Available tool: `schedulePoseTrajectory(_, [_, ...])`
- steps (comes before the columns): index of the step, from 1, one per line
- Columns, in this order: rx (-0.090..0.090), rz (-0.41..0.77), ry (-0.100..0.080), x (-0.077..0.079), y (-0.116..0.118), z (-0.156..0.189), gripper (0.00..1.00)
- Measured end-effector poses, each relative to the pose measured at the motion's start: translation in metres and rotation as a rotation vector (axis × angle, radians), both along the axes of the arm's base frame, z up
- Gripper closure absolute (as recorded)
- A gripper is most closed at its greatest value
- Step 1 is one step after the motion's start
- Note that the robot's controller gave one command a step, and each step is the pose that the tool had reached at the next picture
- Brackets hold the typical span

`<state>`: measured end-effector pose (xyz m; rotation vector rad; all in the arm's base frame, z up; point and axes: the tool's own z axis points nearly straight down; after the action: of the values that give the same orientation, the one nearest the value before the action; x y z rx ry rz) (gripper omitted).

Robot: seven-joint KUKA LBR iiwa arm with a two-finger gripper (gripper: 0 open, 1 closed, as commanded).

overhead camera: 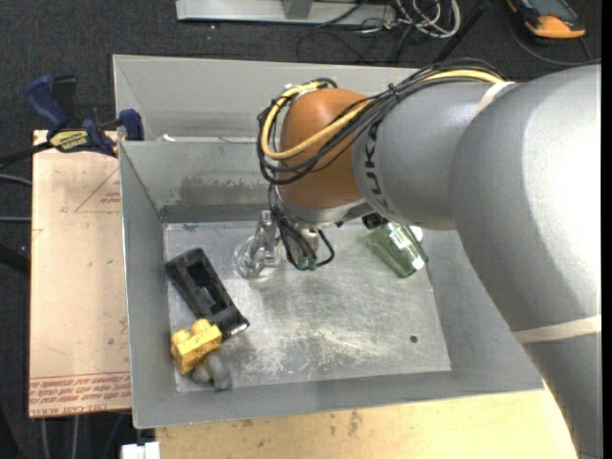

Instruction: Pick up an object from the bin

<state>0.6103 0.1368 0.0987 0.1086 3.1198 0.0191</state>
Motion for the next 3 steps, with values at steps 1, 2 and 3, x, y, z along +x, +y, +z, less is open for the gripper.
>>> schedulePoseTrajectory(1, [-0.010,0.000,0.020,0.002,-0.001,0.049,1.00])
schedulePoseTrajectory(2, [-0.008,0.005,0.010,0.007,-0.002,0.075,1.00])
schedulePoseTrajectory(3, [-0.010,-0.065,0.017,-0.036,0.006,0.048,1.00])
